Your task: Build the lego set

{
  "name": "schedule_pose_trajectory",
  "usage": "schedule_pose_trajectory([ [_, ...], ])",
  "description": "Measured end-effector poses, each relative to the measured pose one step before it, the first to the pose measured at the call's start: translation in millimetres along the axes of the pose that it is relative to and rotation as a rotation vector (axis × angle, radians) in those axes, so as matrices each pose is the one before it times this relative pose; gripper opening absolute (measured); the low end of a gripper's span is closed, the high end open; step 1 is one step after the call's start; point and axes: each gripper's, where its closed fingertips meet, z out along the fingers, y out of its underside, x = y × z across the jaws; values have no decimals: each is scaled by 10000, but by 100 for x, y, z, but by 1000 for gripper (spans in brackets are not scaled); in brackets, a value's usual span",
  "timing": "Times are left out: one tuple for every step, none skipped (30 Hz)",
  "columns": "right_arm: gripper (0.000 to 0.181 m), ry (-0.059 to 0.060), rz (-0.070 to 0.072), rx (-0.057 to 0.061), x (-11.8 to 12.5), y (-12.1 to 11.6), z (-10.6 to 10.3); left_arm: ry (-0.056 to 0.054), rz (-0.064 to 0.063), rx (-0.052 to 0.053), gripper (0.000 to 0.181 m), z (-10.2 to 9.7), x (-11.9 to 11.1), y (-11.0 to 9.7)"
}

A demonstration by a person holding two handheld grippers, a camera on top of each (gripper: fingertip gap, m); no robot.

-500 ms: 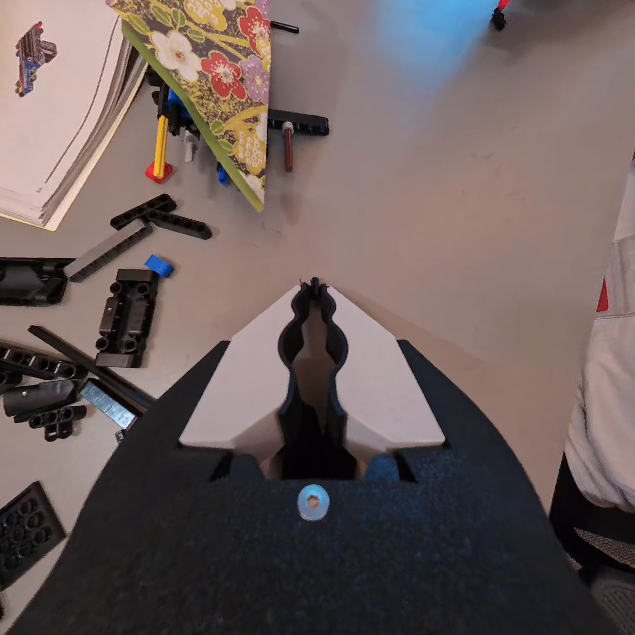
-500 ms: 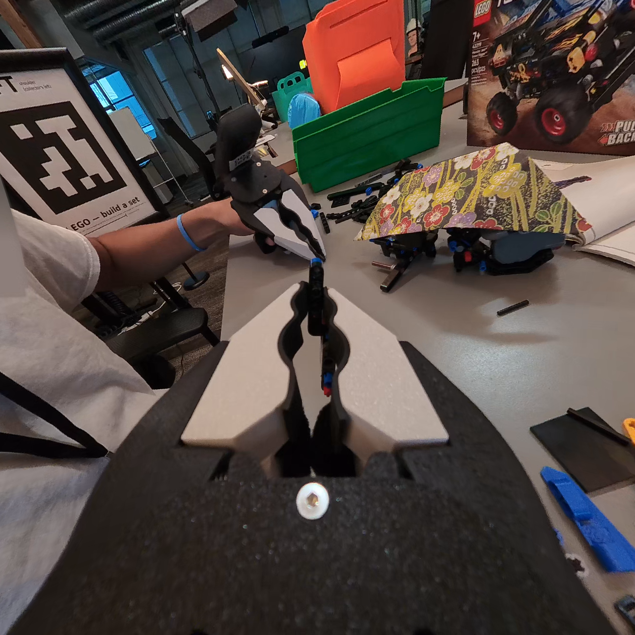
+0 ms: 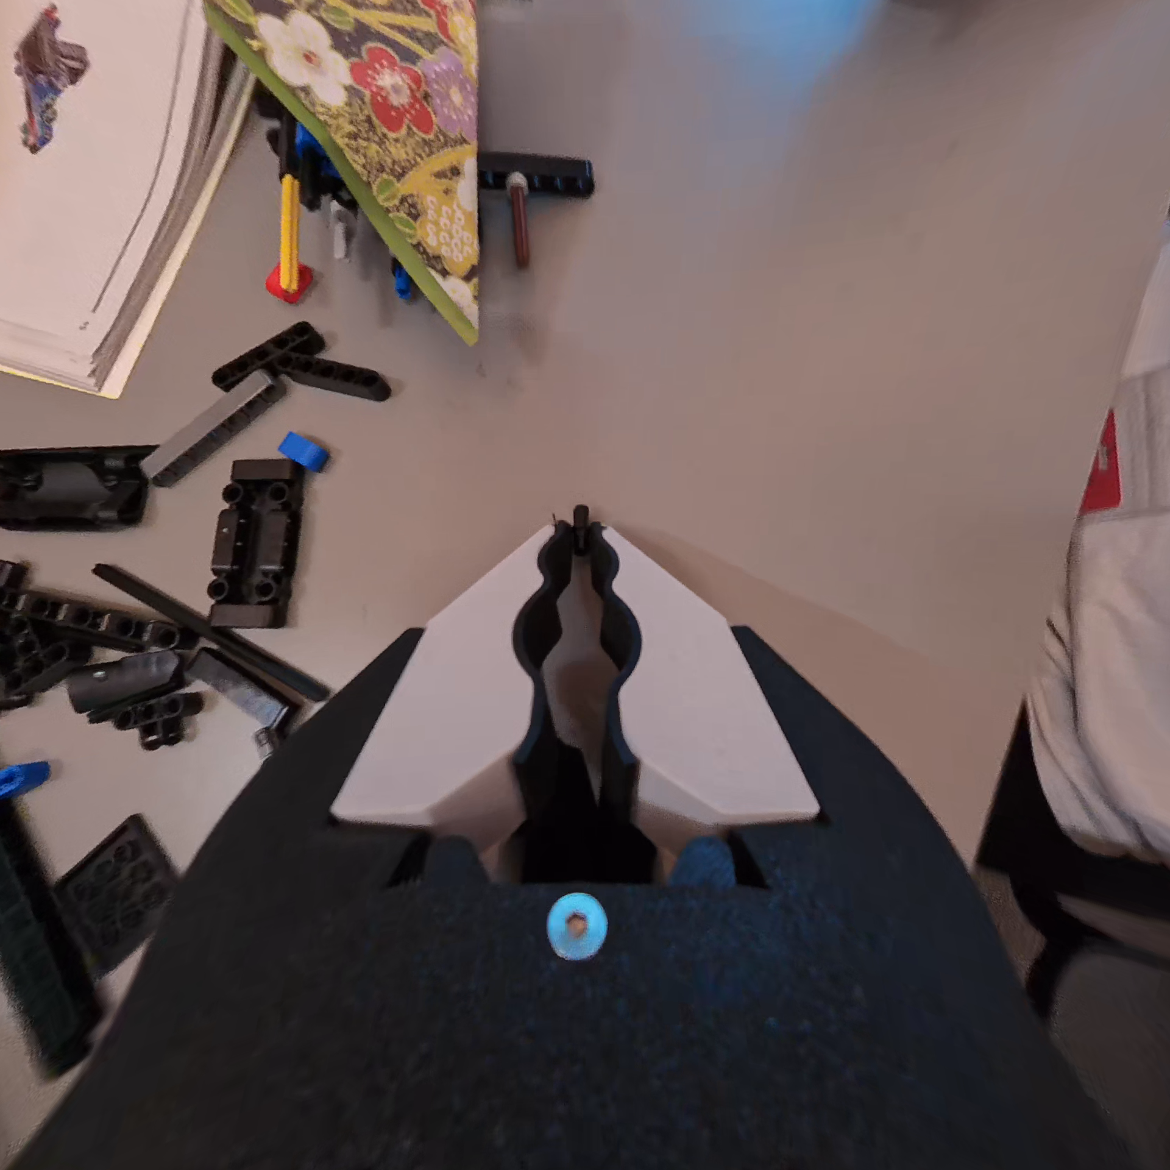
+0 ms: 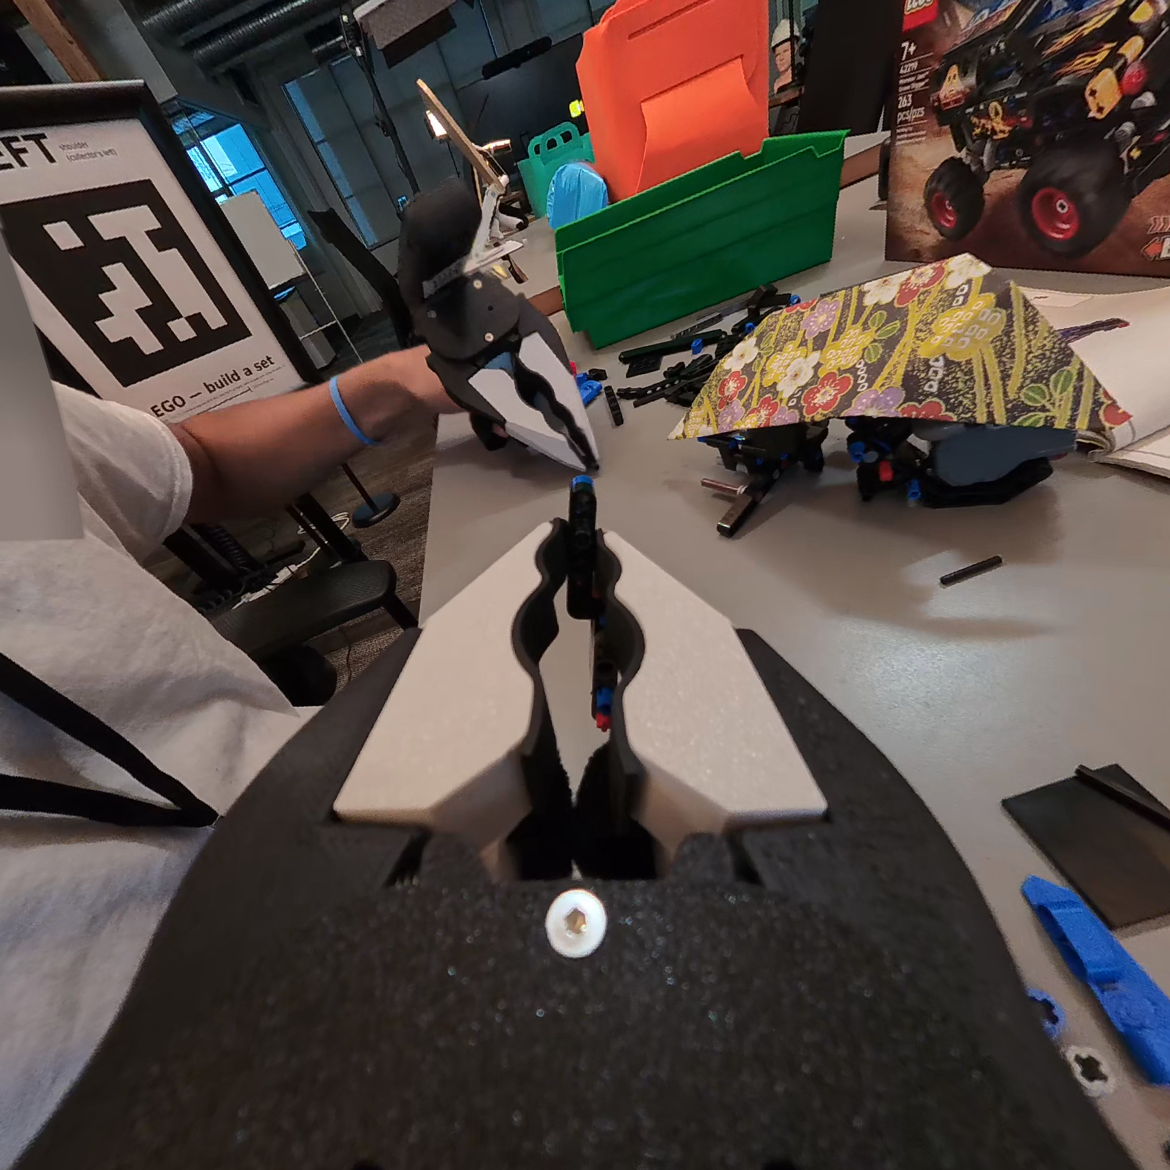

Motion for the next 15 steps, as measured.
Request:
schedule_pose_trajectory([
  [6,-9,-5,5,-22,-25,13,-32,349,-536,3,-727,-131,181],
  [6,-18,-15,-9,-62,-9,34,178,324,-649,3,-955,38,270],
  [6,-25,-38,-10,-103,7,41,477,88,-869,3,-1021,322,566],
  [6,-30,-63,-24,-141,17,55,295,-5,-1026,3,-946,8,842],
  [6,-26,-80,-36,-156,40,70,245,64,-1189,3,-712,-41,1214],
  [6,-11,-80,-48,-128,74,65,165,156,-1374,3,-419,-106,1570],
  [6,-2,-67,-47,-95,74,57,14,200,-1269,3,-155,-308,1425],
  [6,-6,-57,-23,-86,42,14,351,79,-1146,3,56,197,1296],
  [6,-10,-40,-3,-67,10,-17,355,66,-999,3,182,200,1077],
  [6,15,-14,19,10,-21,-44,-169,94,-616,3,166,-609,502],
  [6,8,6,28,16,-49,-62,58,-77,-527,3,161,-298,415],
  [6,-17,29,39,-4,-62,-64,212,-50,-434,3,147,22,348],
  [6,-18,39,40,-1,-57,-65,-14,74,-255,3,86,-188,140],
  [6,-16,30,25,2,-41,-32,71,-18,-235,4,77,-65,155],
  [6,-15,11,12,-13,-19,-8,74,-17,-271,4,90,-34,225],
])
